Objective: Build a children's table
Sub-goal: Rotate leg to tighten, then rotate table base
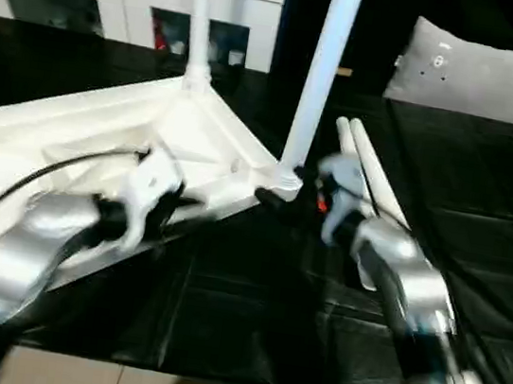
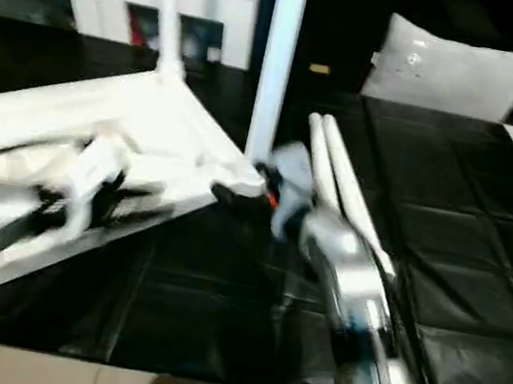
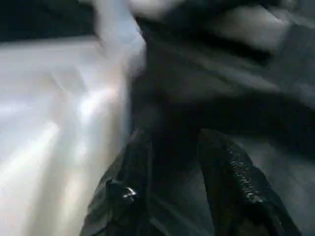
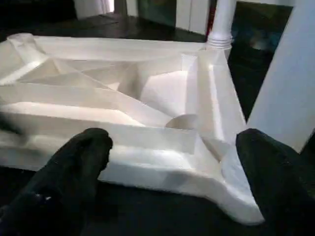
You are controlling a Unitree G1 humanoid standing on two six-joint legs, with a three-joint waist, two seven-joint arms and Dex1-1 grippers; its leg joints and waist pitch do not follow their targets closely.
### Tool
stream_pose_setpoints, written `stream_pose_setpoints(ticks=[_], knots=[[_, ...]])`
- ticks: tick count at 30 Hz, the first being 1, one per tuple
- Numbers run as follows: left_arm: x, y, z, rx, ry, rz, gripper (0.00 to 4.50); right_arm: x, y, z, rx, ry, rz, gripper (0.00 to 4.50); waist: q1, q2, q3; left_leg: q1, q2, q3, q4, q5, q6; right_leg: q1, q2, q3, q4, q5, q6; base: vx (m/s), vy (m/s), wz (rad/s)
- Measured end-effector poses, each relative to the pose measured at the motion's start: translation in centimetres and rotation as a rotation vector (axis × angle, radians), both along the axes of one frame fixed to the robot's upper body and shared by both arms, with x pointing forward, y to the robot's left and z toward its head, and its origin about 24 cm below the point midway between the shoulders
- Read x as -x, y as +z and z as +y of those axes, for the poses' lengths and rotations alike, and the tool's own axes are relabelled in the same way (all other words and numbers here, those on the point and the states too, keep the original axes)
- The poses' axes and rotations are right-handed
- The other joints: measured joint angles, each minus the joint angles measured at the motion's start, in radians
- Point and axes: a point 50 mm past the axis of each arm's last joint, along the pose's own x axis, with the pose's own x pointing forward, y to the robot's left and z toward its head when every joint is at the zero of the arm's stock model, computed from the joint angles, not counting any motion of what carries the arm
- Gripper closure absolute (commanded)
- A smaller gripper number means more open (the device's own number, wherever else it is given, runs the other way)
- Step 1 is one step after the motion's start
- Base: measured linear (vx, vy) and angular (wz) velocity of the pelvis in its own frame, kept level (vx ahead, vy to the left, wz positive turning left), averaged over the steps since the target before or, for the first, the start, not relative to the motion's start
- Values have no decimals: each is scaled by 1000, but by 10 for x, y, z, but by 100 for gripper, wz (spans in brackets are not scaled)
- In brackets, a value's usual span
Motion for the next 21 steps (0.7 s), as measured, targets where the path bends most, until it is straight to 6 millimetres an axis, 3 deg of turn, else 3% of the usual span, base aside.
stream_pose_setpoints(ticks=[8,14,17,21], knots=[[51,-14,23,-179,63,213,249,-32,16,4,36,-34,-32,0,10,-23,29,-7,0,1,-4,1,-2,-7,1,1,-2,1,-4,0,0,0],[61,-11,23,-214,129,213,249,-46,23,3,10,-86,-39,0,7,-30,38,-16,0,2,-3,1,-2,-17,1,1,-1,2,-5,0,0,0],[64,-13,26,-242,165,211,249,-57,29,-10,10,-196,-48,0,15,-35,49,-17,0,4,-4,2,-2,-18,1,0,0,2,-5,0,0,0],[61,-11,23,-225,174,188,249,-68,38,-30,21,-336,-63,0,20,-37,52,-18,-1,5,-2,2,-1,-18,0,1,-1,2,-5,0,0,0]])
